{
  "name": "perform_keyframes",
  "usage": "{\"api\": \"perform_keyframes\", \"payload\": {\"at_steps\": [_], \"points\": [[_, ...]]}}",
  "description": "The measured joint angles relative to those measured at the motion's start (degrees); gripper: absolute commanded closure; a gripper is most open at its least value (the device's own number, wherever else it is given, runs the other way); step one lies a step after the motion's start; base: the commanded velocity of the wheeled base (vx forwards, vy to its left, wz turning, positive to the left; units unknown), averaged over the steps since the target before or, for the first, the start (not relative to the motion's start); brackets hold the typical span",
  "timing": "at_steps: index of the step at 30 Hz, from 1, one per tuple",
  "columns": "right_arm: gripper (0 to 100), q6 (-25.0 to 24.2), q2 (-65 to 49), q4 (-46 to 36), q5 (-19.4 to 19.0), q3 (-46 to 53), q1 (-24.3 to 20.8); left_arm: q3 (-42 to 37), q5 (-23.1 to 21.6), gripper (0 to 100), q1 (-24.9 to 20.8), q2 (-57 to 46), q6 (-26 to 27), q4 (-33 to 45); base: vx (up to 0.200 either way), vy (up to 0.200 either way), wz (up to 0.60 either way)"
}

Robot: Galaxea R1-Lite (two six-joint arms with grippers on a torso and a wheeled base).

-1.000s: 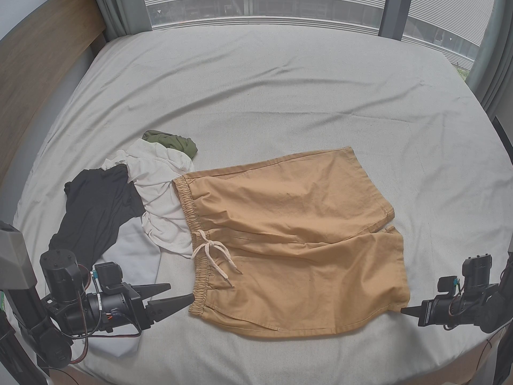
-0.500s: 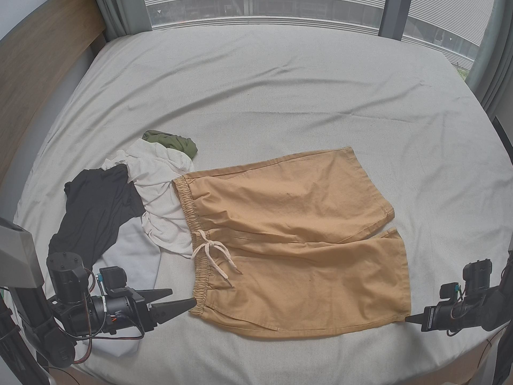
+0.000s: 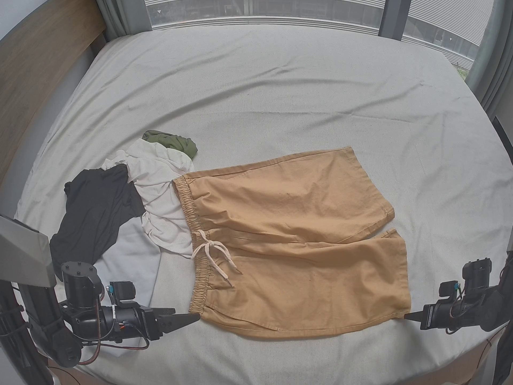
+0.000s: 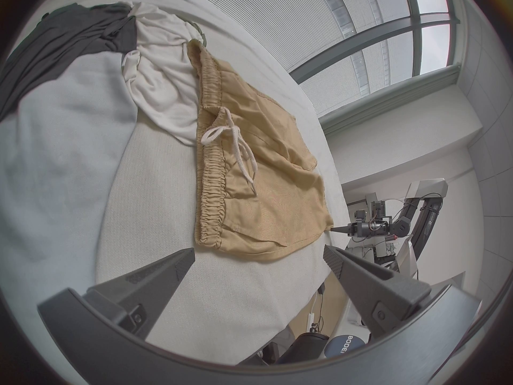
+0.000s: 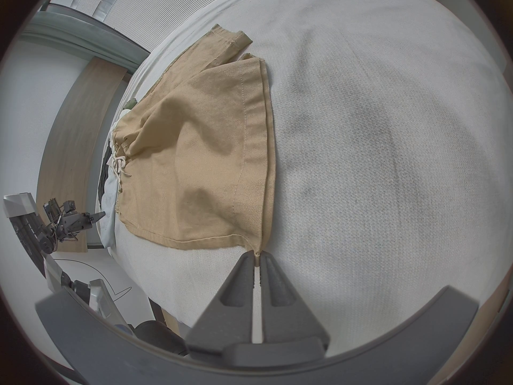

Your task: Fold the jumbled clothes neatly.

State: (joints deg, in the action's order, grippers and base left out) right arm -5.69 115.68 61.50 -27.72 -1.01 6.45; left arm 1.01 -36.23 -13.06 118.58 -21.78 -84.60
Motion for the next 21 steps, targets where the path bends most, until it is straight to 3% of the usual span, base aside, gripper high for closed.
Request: {"api": "perform_keyframes", "payload": {"at_steps": [7,21], "points": [[100,-0.11,1.88,2.02,-0.05,0.0,0.33,0.0,0.0,0,-0.59,4.99,0.15,-4.07,0.0,0.0,0.0],[100,-0.11,2.96,3.45,-0.02,0.0,0.9,4.17,2.9,0,-2.84,11.39,-2.18,-4.38,0.0,0.0,0.0]]}}
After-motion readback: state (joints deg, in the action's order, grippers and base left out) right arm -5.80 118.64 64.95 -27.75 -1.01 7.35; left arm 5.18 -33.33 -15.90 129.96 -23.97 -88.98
